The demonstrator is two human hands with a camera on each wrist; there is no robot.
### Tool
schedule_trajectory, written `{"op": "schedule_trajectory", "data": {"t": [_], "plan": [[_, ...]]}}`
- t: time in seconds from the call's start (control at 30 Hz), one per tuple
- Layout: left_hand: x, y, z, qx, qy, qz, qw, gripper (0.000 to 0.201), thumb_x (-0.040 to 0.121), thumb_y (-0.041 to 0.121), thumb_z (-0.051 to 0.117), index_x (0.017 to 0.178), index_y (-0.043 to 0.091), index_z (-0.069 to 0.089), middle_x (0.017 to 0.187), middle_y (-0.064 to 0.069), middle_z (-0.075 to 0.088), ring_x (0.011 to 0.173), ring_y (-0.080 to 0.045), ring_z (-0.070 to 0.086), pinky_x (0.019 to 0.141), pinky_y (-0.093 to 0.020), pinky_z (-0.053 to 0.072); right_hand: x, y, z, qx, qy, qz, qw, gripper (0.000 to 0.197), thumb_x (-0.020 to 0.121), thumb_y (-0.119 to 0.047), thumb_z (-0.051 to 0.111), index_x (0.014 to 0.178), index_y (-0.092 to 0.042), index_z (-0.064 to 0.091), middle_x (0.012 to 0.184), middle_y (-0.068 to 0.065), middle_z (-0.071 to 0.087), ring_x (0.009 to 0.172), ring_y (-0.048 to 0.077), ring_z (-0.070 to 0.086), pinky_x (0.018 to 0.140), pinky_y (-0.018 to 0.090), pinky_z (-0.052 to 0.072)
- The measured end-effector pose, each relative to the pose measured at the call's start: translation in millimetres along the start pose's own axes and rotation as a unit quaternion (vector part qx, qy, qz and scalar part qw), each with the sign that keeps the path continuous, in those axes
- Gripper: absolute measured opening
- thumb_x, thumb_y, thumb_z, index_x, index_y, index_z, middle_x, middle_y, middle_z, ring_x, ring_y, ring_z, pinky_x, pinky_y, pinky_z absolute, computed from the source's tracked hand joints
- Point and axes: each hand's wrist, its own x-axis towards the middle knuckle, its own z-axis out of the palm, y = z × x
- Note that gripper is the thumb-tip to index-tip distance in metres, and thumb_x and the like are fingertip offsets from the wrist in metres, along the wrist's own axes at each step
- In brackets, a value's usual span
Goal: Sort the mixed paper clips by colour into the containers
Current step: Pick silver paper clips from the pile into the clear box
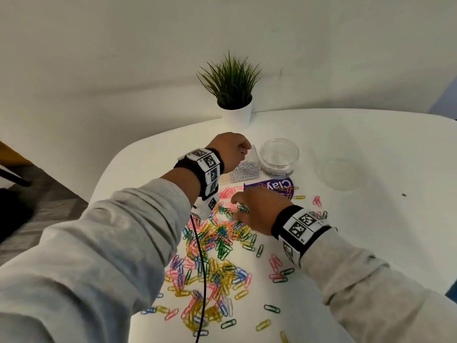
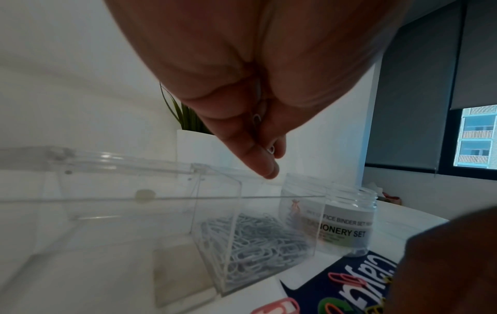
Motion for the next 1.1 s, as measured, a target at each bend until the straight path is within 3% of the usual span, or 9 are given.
{"op": "schedule_trajectory", "data": {"t": [0.07,0.17,0.37,0.5,0.6,0.67,0.77,0.9,1.1], "plan": [[0,-1,0,-0.012,-0.004,-0.011,1.0,0.035,0.09,-0.001,0.043,0.114,0.012,0.066,0.104,-0.003,0.068,0.086,-0.013,0.064,0.088,-0.029,0.054,-1,-2,0,-0.019,-0.018,-0.008,1.0,0.04,0.097,-0.047,0.05,0.135,-0.034,0.053,0.129,0.005,0.054,0.125,0.026,0.046,0.1,0.042,0.045],[1,-1,-3,0.003,-0.011,-0.016,1.0,0.034,0.087,-0.001,0.052,0.115,0.012,0.067,0.101,-0.002,0.07,0.093,-0.014,0.067,0.089,-0.031,0.055,-2,-7,5,-0.072,-0.036,-0.037,0.996,0.042,0.097,-0.052,0.047,0.138,-0.04,0.049,0.127,0.004,0.048,0.125,0.027,0.04,0.102,0.044,0.041],[2,-1,-10,0.01,-0.019,-0.01,1.0,0.033,0.085,0.004,0.06,0.116,0.014,0.067,0.108,-0.003,0.071,0.103,-0.019,0.066,0.096,-0.038,0.053,-6,-9,8,-0.117,0.02,-0.112,0.987,0.039,0.1,-0.036,0.047,0.138,-0.045,0.049,0.142,-0.003,0.047,0.127,0.025,0.036,0.104,0.042,0.038],[-4,0,-14,0.057,-0.042,0.033,0.997,0.038,0.095,0.004,0.048,0.125,0.018,0.066,0.128,-0.002,0.066,0.12,-0.017,0.058,0.104,-0.024,0.04,-4,-8,8,-0.123,-0.004,-0.115,0.986,0.037,0.098,-0.028,0.048,0.129,-0.046,0.058,0.139,-0.008,0.05,0.12,0.023,0.038,0.098,0.037,0.037],[-22,-8,-26,0.084,0.02,0.041,0.995,0.04,0.094,0.008,0.047,0.124,0.027,0.065,0.129,0.006,0.062,0.123,-0.013,0.053,0.101,-0.021,0.034,-1,-5,6,-0.115,0.0,-0.116,0.987,0.033,0.097,-0.028,0.048,0.123,-0.039,0.066,0.123,-0.006,0.059,0.11,0.025,0.043,0.09,0.037,0.043],[-45,-19,-29,0.137,0.052,0.041,0.988,0.029,0.094,0.02,0.05,0.117,0.031,0.065,0.119,0.01,0.06,0.113,-0.012,0.055,0.099,-0.026,0.04,1,-2,7,-0.114,0.002,-0.109,0.987,0.032,0.095,-0.029,0.048,0.117,-0.037,0.07,0.116,-0.004,0.062,0.106,0.026,0.046,0.088,0.043,0.046],[-85,-41,-19,0.196,0.019,0.031,0.98,0.017,0.094,0.031,0.052,0.105,0.031,0.065,0.103,0.009,0.058,0.098,-0.017,0.06,0.086,-0.031,0.047,2,-2,7,-0.085,-0.001,-0.084,0.993,0.028,0.095,-0.03,0.051,0.115,-0.031,0.071,0.113,0.0,0.062,0.107,0.027,0.054,0.086,0.042,0.05],[-119,-69,4,0.216,-0.066,-0.037,0.974,0.024,0.094,0.041,0.056,0.112,0.031,0.067,0.11,0.006,0.062,0.105,-0.019,0.059,0.09,-0.032,0.048,3,3,5,-0.048,-0.009,-0.031,0.998,0.032,0.094,-0.037,0.057,0.123,-0.026,0.063,0.12,0.001,0.057,0.113,0.023,0.054,0.091,0.037,0.048],[-136,-94,21,0.177,-0.032,-0.051,0.982,0.028,0.095,0.04,0.056,0.12,0.032,0.066,0.115,0.004,0.059,0.108,-0.019,0.058,0.09,-0.028,0.044,4,10,5,-0.057,-0.014,0.021,0.998,0.05,0.093,-0.048,0.056,0.14,-0.03,0.049,0.138,0.0,0.045,0.129,0.021,0.043,0.107,0.039,0.04]]}}
